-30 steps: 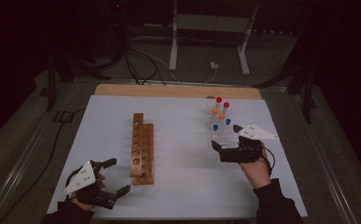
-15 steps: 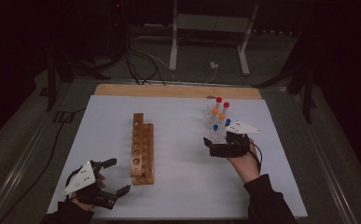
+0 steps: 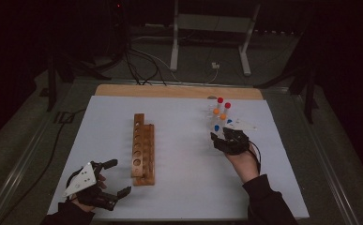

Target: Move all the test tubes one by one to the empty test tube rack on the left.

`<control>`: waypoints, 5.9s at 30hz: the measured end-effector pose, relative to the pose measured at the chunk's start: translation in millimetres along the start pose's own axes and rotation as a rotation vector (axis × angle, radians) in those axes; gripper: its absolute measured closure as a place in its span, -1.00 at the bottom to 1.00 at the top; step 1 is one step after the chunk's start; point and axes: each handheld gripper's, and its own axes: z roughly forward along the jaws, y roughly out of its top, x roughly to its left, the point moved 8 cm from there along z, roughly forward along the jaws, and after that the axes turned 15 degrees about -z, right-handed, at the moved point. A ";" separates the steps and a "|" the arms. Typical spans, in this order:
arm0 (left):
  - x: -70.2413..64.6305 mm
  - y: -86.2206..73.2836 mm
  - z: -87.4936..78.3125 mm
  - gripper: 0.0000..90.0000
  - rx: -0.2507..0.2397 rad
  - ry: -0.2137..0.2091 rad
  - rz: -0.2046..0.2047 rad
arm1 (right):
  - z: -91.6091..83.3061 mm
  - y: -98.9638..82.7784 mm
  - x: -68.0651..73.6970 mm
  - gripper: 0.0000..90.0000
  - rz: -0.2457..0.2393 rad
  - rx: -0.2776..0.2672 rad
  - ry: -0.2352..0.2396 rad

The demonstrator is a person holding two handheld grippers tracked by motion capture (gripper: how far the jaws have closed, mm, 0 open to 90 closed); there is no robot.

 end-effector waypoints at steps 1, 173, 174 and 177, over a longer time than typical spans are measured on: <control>0.0 -0.1 0.0 -0.99 0.000 0.000 0.001 | 1.2 -0.7 -0.3 0.15 0.010 0.008 0.005; -3.5 139.6 112.7 0.72 0.094 -0.004 0.056 | -62.9 18.6 79.6 -0.92 -0.111 -0.167 0.342; 0.3 141.5 111.0 0.72 0.091 0.009 0.059 | -62.9 18.2 78.2 -0.93 -0.106 -0.171 0.340; 10.8 146.1 106.2 0.72 0.082 0.038 0.055 | -63.8 18.5 74.5 -0.96 -0.086 -0.191 0.332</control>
